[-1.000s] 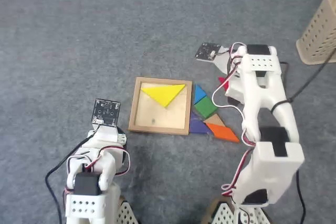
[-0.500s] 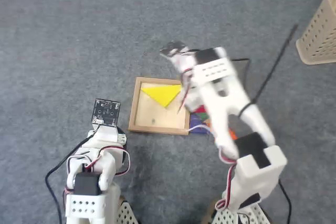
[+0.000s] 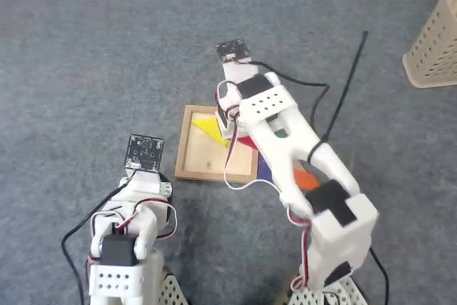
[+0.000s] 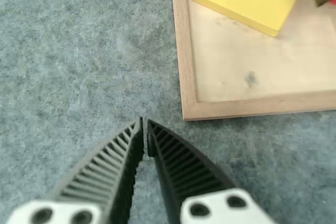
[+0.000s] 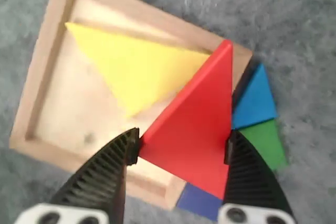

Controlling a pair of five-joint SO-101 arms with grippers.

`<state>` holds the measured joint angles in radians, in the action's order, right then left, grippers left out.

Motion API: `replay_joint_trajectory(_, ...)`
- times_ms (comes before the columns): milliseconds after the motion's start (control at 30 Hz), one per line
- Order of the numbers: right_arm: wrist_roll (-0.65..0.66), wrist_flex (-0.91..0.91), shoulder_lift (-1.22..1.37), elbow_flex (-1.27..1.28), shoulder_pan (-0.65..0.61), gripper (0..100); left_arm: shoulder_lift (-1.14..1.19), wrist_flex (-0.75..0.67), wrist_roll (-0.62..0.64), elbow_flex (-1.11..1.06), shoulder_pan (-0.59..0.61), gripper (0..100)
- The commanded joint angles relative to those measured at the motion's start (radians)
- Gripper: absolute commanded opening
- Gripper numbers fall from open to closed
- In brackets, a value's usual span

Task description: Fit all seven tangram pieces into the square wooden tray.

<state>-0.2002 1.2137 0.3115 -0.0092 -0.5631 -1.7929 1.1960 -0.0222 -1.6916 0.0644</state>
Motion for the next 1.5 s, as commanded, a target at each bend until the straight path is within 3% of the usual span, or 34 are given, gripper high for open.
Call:
replay_joint_trajectory(0, -0.051, -0.068, 0.018, -0.035, -0.012, 12.3, -0.003, 0.005, 0.009, 0.005, 0.006, 1)
replay_joint_trajectory(233, -0.221, -0.085, 0.042, -0.037, -0.013, 12.7, -0.003, 0.005, 0.009, 0.005, 0.006, 1)
replay_joint_trajectory(533, -0.219, -0.119, 0.097, -0.044, -0.076, 12.8, -0.003, 0.005, 0.009, 0.005, 0.006, 1)
replay_joint_trajectory(1100, -0.037, 0.022, -0.260, 0.044, -0.058, 12.8, -0.003, 0.005, 0.009, 0.005, 0.006, 1)
replay_joint_trajectory(1333, 0.058, -0.088, -0.616, 0.299, 0.018, 12.3, -0.003, 0.005, 0.009, 0.005, 0.006, 1)
replay_joint_trajectory(1467, 0.158, -0.321, -0.742, 0.540, 0.050, 11.4, -0.003, 0.005, 0.009, 0.005, 0.006, 1)
